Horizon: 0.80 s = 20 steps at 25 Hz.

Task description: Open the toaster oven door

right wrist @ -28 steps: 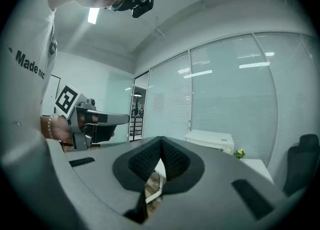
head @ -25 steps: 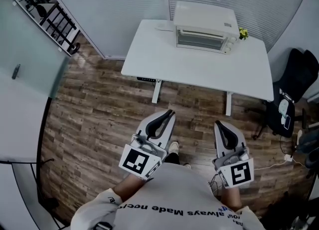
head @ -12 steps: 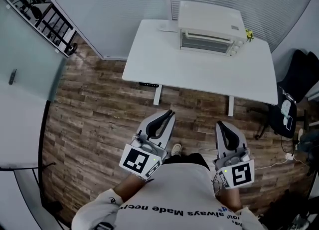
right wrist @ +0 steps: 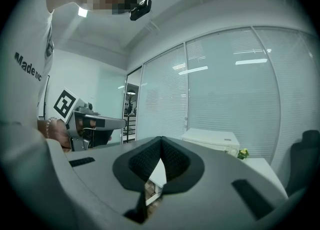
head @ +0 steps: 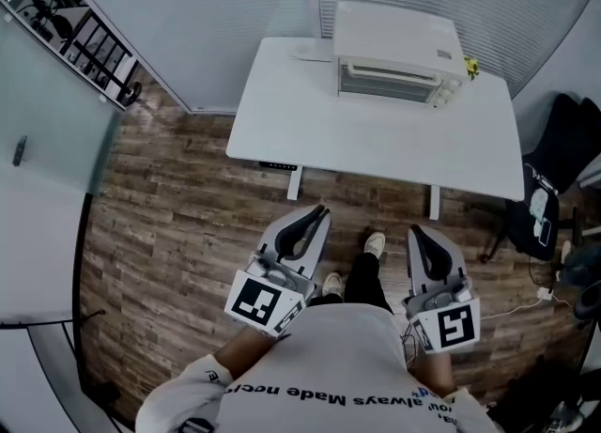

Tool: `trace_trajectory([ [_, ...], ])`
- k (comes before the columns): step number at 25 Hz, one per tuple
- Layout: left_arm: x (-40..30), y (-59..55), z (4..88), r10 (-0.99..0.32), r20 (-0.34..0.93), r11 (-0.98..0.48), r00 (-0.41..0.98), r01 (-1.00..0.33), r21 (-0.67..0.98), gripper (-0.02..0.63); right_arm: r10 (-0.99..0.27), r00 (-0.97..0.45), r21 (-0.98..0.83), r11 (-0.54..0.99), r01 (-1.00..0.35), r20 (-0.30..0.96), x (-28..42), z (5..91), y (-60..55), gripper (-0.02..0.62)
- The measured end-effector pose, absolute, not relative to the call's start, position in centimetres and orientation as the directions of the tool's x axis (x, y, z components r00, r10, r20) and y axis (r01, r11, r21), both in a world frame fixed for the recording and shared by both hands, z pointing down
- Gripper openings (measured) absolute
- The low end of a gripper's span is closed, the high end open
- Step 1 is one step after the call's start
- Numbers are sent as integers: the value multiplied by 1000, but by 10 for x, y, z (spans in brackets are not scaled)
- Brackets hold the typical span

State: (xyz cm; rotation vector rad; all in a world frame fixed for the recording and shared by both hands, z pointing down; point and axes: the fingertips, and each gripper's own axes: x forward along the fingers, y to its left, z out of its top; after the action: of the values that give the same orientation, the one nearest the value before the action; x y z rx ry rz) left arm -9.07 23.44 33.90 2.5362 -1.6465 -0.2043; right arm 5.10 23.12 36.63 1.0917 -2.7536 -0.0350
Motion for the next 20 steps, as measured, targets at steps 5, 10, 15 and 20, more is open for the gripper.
trace_trajectory([
  [5,-89,217,335,-913,-63,-408,403,-899,158,43,-689,-709,93,724,-684,149,55,364,214,8],
  [10,-82,195,331,-912,-68,-411,405,-899,153,43,-695,-705,92,718,-690,143,62,362,192,8],
  [15,-75,167,333,-910,-64,-416,411,-897,152,43,-698,-702,89,715,-693,142,68,363,164,8],
  [20,-69,139,332,-911,-58,-413,409,-898,149,43,-698,-702,87,715,-694,139,75,361,135,8],
])
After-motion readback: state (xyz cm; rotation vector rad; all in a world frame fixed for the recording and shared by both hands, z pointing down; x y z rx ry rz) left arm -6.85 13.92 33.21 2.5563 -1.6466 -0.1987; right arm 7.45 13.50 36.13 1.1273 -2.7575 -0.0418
